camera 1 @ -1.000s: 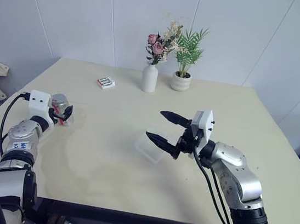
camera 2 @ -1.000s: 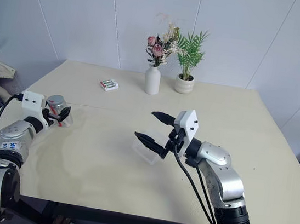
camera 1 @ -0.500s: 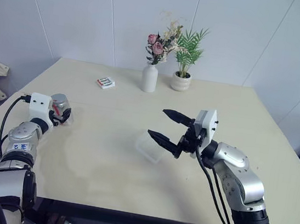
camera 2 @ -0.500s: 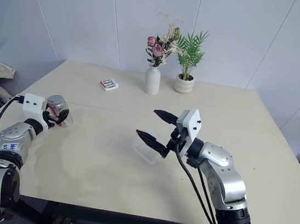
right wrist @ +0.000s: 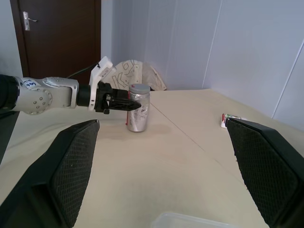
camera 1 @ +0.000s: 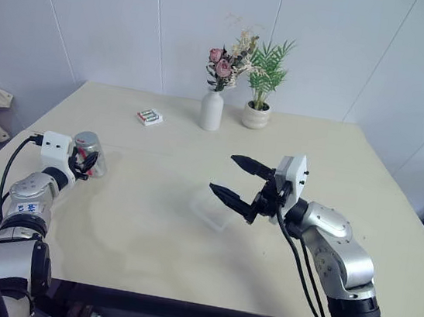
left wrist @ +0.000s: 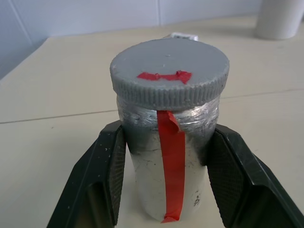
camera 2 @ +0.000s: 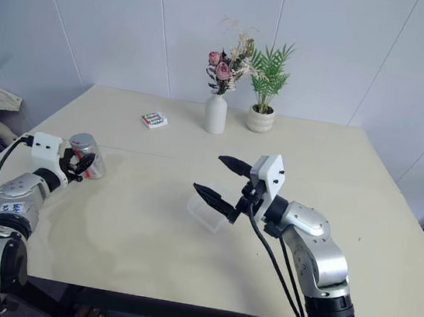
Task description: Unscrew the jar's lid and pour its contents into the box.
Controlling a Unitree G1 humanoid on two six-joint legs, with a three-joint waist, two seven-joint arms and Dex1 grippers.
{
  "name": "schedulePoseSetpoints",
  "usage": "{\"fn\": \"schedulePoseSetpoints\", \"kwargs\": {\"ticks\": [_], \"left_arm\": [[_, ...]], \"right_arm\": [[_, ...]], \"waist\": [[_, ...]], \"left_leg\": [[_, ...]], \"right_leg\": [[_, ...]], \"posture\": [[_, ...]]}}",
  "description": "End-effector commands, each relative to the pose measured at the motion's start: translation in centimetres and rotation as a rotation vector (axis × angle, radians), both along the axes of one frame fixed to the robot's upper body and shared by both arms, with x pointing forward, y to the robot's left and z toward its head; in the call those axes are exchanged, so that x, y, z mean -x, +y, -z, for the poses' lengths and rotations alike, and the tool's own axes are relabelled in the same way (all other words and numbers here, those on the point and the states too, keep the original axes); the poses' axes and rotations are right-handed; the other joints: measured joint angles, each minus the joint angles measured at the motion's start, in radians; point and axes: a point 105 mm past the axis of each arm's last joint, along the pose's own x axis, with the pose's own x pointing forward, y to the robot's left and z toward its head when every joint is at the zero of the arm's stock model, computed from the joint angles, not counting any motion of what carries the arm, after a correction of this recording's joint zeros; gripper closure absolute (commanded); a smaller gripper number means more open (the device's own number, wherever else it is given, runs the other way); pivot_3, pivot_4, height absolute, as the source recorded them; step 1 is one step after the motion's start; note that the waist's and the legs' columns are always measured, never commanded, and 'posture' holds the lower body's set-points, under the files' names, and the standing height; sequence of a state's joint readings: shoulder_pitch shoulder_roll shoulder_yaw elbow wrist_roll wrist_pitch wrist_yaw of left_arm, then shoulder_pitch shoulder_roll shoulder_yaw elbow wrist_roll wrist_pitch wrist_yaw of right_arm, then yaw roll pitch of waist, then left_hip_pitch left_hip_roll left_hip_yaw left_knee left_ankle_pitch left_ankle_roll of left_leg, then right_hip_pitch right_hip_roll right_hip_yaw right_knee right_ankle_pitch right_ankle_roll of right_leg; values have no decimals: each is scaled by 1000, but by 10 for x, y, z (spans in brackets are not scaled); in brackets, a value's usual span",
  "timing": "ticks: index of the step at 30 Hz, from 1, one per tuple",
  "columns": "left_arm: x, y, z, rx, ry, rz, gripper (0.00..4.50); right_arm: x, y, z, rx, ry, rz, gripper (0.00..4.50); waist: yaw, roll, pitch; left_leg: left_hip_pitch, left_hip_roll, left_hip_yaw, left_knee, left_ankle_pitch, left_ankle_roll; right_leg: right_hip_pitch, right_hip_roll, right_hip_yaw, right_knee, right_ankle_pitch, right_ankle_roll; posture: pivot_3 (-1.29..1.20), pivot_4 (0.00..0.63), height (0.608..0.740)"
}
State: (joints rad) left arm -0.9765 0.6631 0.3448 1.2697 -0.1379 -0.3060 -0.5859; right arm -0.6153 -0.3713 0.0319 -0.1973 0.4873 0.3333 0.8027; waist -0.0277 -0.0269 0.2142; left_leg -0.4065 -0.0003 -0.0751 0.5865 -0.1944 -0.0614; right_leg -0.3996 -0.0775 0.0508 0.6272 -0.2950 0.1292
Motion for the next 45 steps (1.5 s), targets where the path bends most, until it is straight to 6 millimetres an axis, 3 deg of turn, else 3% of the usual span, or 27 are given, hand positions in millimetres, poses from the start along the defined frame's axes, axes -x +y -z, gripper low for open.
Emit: {"fn": "schedulePoseSetpoints", "kwargs": {"ticks": [1, 3, 6, 11, 16, 28, 32, 45], "left_arm": [[10, -38, -34, -77, -135, 290, 2397], [25, -62, -34, -124, -133, 483, 2397], [49, -80, -34, -172, -112, 653, 2397], [79, -103, -33, -222, -59, 829, 2397], [94, -124, -26, -232, -31, 943, 2397], [101, -154, -12, -260, -18, 1077, 2397], [103, -164, -11, -262, -18, 1116, 2397], [100, -169, -13, -257, -29, 1123, 2397]], "right_arm": [[12, 1, -18, -25, -47, -26, 0], [17, 5, -21, -18, -28, -55, 0], [24, 12, -26, -2, -4, -94, 0], [35, 31, -29, 50, 22, -153, 0], [39, 48, -27, 127, 71, -171, 0], [42, 74, -21, 218, 174, -198, 0], [34, 80, -14, 242, 191, -174, 0], [17, 86, -2, 236, 215, -80, 0]], "waist": [[0, 0, 0], [-1, 0, 0], [-13, 0, 0], [-23, 0, 0], [-22, 0, 0], [-22, 0, 0], [-22, 0, 0], [-24, 0, 0]], "left_leg": [[0, 0, 0, 0, 0, 0], [0, 0, 0, 0, 0, 0], [0, 1, 1, -2, 0, 0], [0, 2, 2, -1, 0, 0], [0, 2, 2, 1, 0, 0], [0, 2, 2, 0, 0, 1], [-1, 2, 2, -1, 0, 1], [-5, 2, 3, -1, 0, 1]], "right_leg": [[0, 0, 0, 0, 0, 0], [0, 0, 0, 0, 0, 0], [0, 0, 3, 0, 0, 0], [-2, 1, 4, 2, -1, -1], [-2, 1, 5, 2, -1, -2], [-3, 1, 5, 1, -1, -3], [-4, 1, 5, 1, -1, -3], [-9, 1, 5, 3, -1, -2]], "posture": [[0, 150, 740], [0, 150, 740], [0, 150, 740], [0, 150, 740], [0, 150, 740], [0, 150, 740], [0, 150, 740], [0, 150, 740]]}}
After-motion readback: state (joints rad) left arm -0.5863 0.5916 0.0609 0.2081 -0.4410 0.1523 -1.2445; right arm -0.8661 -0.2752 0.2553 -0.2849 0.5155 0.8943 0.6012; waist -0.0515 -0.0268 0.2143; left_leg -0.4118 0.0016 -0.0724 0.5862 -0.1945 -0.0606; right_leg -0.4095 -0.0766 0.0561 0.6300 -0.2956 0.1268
